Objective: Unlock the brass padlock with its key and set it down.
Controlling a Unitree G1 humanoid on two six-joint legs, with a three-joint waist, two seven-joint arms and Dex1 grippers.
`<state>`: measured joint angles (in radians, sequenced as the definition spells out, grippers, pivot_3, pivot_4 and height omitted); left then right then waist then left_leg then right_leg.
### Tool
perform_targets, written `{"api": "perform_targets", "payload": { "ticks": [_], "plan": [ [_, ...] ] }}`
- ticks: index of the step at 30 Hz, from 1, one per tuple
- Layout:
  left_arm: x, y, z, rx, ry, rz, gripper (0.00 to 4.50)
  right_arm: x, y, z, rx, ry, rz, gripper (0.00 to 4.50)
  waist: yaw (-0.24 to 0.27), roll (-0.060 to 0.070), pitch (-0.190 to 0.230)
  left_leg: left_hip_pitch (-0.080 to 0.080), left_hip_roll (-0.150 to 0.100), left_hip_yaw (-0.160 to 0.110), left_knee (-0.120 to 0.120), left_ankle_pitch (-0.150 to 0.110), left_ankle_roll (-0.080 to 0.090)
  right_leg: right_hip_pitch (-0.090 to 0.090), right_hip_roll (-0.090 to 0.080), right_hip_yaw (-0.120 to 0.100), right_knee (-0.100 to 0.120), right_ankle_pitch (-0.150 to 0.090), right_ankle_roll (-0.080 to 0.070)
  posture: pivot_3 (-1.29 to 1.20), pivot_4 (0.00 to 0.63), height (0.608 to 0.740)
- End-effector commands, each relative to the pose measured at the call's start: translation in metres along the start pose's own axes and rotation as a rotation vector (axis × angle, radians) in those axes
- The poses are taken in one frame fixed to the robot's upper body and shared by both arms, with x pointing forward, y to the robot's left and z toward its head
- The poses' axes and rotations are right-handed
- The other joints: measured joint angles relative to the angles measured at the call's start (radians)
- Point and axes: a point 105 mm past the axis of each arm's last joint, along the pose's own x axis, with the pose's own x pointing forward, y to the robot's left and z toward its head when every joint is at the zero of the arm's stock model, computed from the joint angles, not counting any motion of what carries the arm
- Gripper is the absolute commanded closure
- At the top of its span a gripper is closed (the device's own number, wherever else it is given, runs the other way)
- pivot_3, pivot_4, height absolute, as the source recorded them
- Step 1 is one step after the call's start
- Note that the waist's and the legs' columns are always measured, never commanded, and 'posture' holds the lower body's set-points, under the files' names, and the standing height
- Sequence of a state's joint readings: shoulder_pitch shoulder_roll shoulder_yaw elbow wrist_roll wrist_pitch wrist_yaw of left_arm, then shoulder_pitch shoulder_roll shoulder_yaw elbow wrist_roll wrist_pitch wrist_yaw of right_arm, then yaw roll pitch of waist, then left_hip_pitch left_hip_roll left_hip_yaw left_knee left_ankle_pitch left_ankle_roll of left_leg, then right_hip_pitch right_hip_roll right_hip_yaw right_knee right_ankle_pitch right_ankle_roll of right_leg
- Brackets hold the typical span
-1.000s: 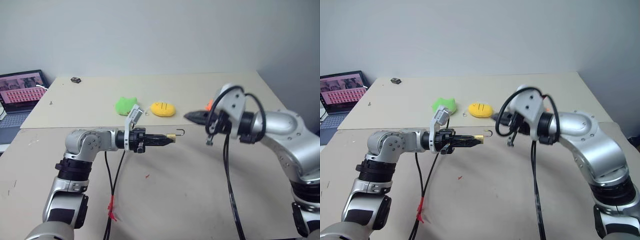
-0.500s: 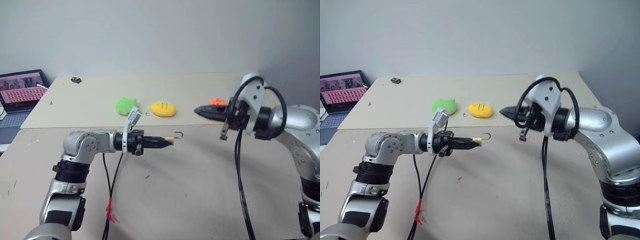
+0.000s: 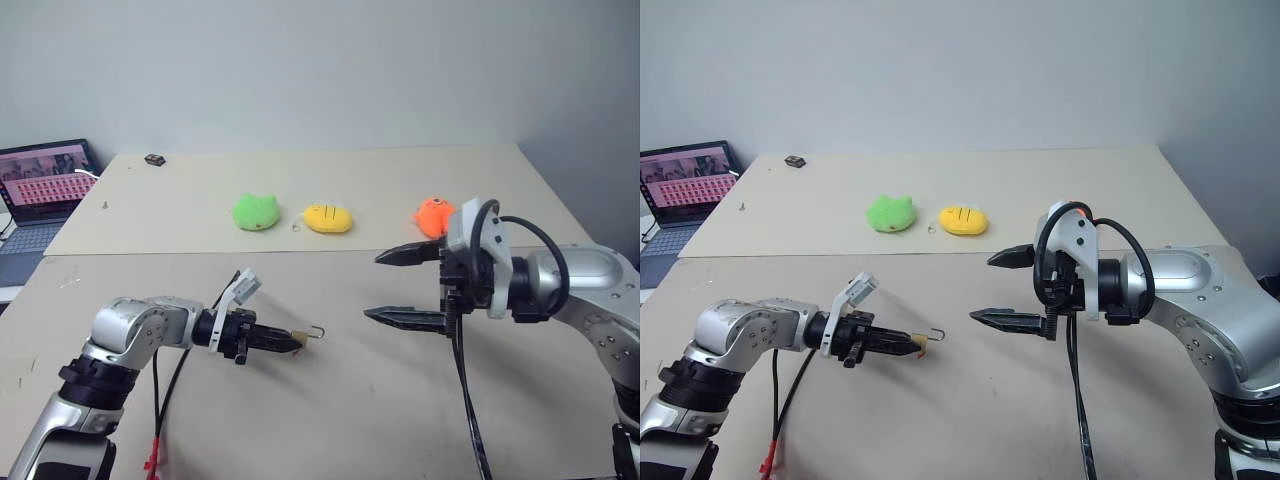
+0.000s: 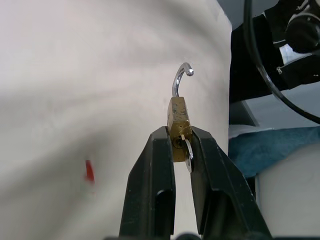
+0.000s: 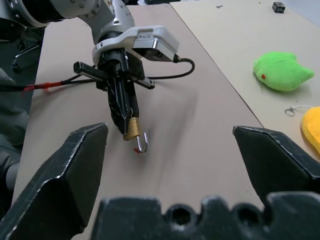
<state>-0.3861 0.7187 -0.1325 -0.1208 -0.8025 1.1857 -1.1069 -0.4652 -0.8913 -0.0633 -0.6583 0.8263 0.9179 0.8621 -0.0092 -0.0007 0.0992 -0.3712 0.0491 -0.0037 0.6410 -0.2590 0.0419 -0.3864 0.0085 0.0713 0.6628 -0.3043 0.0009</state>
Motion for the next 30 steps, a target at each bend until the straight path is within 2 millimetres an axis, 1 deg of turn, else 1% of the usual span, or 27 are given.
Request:
{"api": "perform_targets", "payload": {
  "ticks": [1,3,7,10,13,15,18,19,20,23,24,26,27,28,29,30],
  "plan": [
    [0.003,-0.006,0.006,-0.031,-0.060,-0.024,4.50,-0.001,0.000,0.008,-0.079,-0.008,-0.032,0.01,0.001,0.000,0.000,0.000,0.000,0.000,0.000,0.000,0.000,0.000,0.000,0.000,0.000,0.000,0.000,0.00,0.150,0.655],
    [0.007,0.001,0.005,-0.059,-0.077,0.003,4.50,0.000,-0.001,0.007,-0.087,-0.004,-0.037,0.01,0.000,-0.001,0.000,0.000,0.000,0.000,0.000,0.000,0.000,0.000,-0.001,0.000,0.000,0.000,0.000,0.00,0.150,0.655],
    [0.017,0.032,0.003,-0.166,-0.097,0.153,4.50,0.001,-0.005,0.008,-0.108,-0.004,-0.056,0.01,0.000,-0.001,0.000,-0.001,-0.001,0.000,0.000,0.000,0.000,0.000,-0.001,0.000,-0.001,0.000,0.000,0.00,0.150,0.655],
    [0.025,0.047,-0.001,-0.280,-0.106,0.209,4.50,0.001,-0.006,0.009,-0.118,-0.009,-0.067,0.01,-0.005,-0.001,0.000,0.000,-0.001,0.000,0.000,0.000,0.000,0.000,0.000,0.000,0.000,0.000,0.000,0.00,0.150,0.655],
    [0.035,0.055,-0.004,-0.442,-0.152,0.202,4.50,0.002,-0.012,0.012,-0.126,-0.029,-0.109,0.01,-0.003,-0.002,0.001,0.000,-0.001,-0.001,0.000,0.000,0.000,0.000,0.000,0.000,0.000,0.000,0.000,0.00,0.150,0.655],
    [0.039,0.057,-0.007,-0.509,-0.166,0.195,4.50,0.002,-0.016,0.014,-0.129,-0.043,-0.138,0.01,-0.002,-0.001,-0.002,0.000,-0.001,-0.001,0.000,0.000,0.000,0.000,0.000,0.000,0.000,0.000,0.000,0.00,0.150,0.655],
    [0.033,0.065,-0.015,-0.617,-0.205,0.218,4.50,0.001,-0.021,0.016,-0.140,-0.046,-0.168,0.01,-0.003,0.002,-0.004,0.000,-0.002,0.000,0.000,0.000,0.000,0.001,-0.002,0.001,0.000,0.000,0.000,0.00,0.150,0.655],
    [0.029,0.068,-0.017,-0.640,-0.219,0.231,3.70,0.000,-0.021,0.016,-0.142,-0.046,-0.172,0.00,-0.004,0.001,-0.004,0.001,-0.002,0.000,0.000,0.000,0.000,0.002,-0.002,0.001,0.000,0.000,0.000,0.00,0.150,0.655],
    [0.024,0.070,-0.018,-0.656,-0.228,0.243,3.47,0.000,-0.022,0.015,-0.143,-0.045,-0.177,0.00,-0.006,0.001,-0.005,0.001,-0.002,0.000,0.000,0.000,0.000,0.002,-0.002,0.001,0.000,0.000,0.000,0.00,0.150,0.655],
    [0.008,0.072,-0.021,-0.685,-0.248,0.276,2.37,0.001,-0.023,0.012,-0.145,-0.038,-0.181,0.00,-0.010,0.000,-0.005,0.002,-0.001,0.000,0.000,0.000,0.000,0.002,-0.001,0.000,0.000,0.000,0.000,0.00,0.150,0.655],
    [-0.004,0.075,-0.023,-0.693,-0.260,0.303,2.13,0.001,-0.023,0.011,-0.146,-0.033,-0.179,0.00,-0.011,0.000,-0.005,0.002,-0.001,0.000,-0.001,0.000,0.000,0.002,0.000,0.000,0.001,0.000,0.000,0.00,0.150,0.655],
    [-0.020,0.077,-0.026,-0.703,-0.276,0.336,1.50,0.002,-0.024,0.009,-0.147,-0.027,-0.177,0.00,-0.018,0.000,-0.005,0.003,0.001,0.000,-0.002,0.000,-0.001,0.002,0.001,0.000,0.001,0.000,0.000,0.00,0.150,0.655],
    [-0.029,0.077,-0.027,-0.705,-0.285,0.351,1.09,0.003,-0.024,0.007,-0.149,-0.023,-0.174,0.00,-0.022,-0.001,-0.006,0.004,0.002,0.000,-0.003,0.001,-0.001,0.001,0.000,0.000,0.001,0.000,0.000,0.00,0.150,0.655],
    [-0.044,0.079,-0.028,-0.696,-0.302,0.385,0.80,0.004,-0.025,0.006,-0.151,-0.021,-0.171,0.00,-0.027,-0.001,-0.006,0.005,0.002,-0.001,-0.004,0.001,-0.002,0.002,0.000,0.000,0.002,0.000,0.000,0.00,0.150,0.655],
    [-0.057,0.081,-0.028,-0.682,-0.320,0.419,0.42,0.005,-0.026,0.005,-0.153,-0.020,-0.168,0.00,-0.033,-0.003,-0.005,0.006,0.002,-0.001,-0.007,0.002,-0.004,0.002,0.000,0.000,0.002,0.000,0.000,0.00,0.150,0.655],
    [-0.066,0.082,-0.028,-0.670,-0.330,0.440,0.18,0.005,-0.026,0.005,-0.155,-0.020,-0.166,0.00,-0.037,-0.004,-0.005,0.009,0.002,-0.001,-0.011,0.005,-0.009,0.002,0.000,0.001,0.002,0.000,0.000,0.00,0.150,0.655]
  ]
}}
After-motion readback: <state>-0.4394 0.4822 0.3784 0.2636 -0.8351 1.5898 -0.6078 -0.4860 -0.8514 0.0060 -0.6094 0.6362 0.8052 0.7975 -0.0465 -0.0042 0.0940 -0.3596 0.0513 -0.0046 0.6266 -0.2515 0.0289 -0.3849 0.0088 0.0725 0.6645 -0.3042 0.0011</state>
